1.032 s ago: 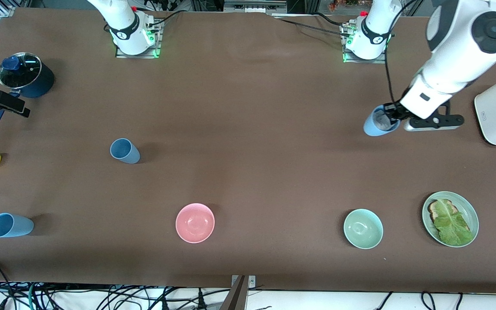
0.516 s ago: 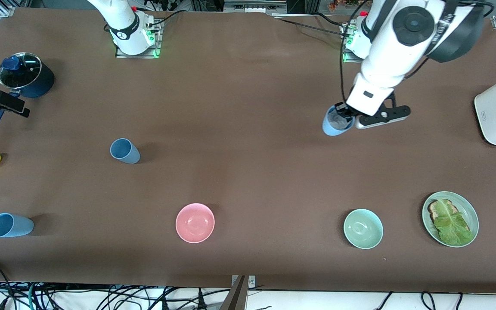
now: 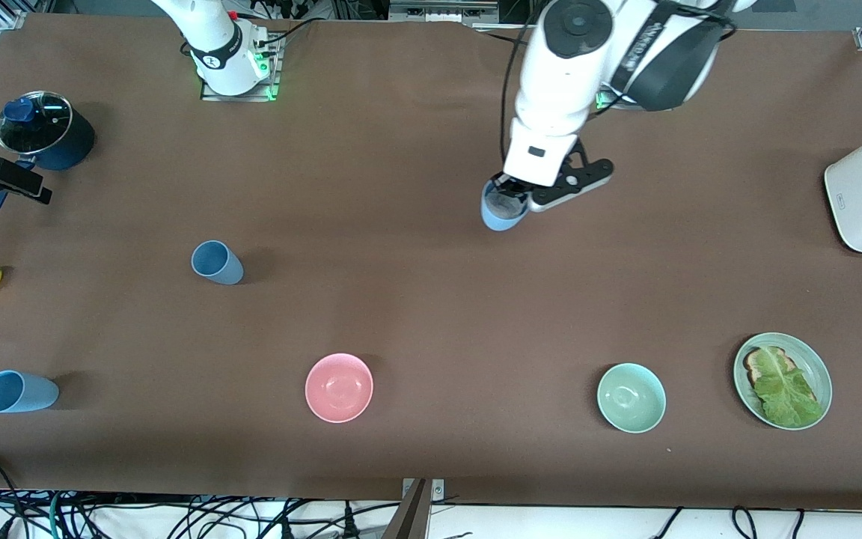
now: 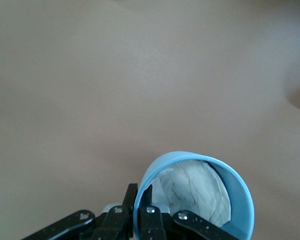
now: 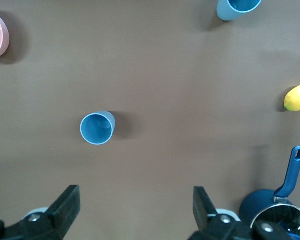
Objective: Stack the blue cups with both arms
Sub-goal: 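Lift the tissue cup with the left gripper toward the table middle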
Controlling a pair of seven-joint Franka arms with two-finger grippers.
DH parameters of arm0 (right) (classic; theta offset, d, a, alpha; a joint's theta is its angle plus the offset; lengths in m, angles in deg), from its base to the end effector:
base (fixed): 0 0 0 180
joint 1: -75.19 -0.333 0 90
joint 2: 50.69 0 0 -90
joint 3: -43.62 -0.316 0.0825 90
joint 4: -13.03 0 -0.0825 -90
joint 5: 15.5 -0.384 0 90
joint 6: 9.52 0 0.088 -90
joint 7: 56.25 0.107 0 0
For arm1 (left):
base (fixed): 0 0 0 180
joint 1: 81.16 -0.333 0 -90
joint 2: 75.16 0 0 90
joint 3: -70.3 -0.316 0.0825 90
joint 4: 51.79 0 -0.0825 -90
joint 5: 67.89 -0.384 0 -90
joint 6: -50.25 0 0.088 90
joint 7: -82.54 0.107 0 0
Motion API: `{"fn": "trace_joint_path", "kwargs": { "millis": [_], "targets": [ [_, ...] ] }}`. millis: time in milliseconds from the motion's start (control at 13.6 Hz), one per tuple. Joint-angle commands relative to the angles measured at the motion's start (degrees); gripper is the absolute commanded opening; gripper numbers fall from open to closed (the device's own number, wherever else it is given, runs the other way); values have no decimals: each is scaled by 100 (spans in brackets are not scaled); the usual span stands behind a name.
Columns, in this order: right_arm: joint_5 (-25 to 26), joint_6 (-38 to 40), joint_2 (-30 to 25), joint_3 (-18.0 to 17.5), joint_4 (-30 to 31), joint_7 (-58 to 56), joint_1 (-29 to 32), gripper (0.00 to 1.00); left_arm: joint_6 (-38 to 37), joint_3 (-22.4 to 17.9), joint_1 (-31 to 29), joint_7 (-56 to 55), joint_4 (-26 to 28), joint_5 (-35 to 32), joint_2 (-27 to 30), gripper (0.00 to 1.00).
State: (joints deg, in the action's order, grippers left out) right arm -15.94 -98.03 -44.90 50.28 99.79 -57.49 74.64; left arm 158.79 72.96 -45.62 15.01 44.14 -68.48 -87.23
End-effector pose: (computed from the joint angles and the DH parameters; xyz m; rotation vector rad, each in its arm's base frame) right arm 0.5785 -0.0577 0.5918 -3.1364 0.1332 0.1098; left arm 0.4940 -0.3852 0.4785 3.0327 0.7901 0.0092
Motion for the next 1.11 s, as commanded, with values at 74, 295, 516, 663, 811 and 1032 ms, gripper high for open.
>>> {"fn": "trace_joint_path", "kwargs": {
  "millis": [74, 295, 516, 663, 811, 1032],
  "targets": [
    [-97, 88, 71, -24, -133, -122, 65, 100, -202, -107, 505, -996, -1031, 104, -910, 0],
    [-97, 97, 71, -24, -133, -122, 65, 100, -158, -116, 761, -1630, -1470, 95, -1472, 0],
    [-97, 96, 71, -15, -133, -131, 65, 100, -123, -125, 937, -2096, -1858, 69, -1921, 0],
    [-88, 97, 71, -15, -133, -122, 65, 100, 96, -125, 937, -2106, -1859, 33, -2071, 0],
    [-88, 97, 71, -15, -133, -131, 65, 100, 272, -133, 937, -2106, -1850, 24, -2203, 0],
    [-97, 105, 71, -15, -124, -122, 65, 100, 650, -133, 920, -2036, -1780, -80, -2335, 0]
  ]
}}
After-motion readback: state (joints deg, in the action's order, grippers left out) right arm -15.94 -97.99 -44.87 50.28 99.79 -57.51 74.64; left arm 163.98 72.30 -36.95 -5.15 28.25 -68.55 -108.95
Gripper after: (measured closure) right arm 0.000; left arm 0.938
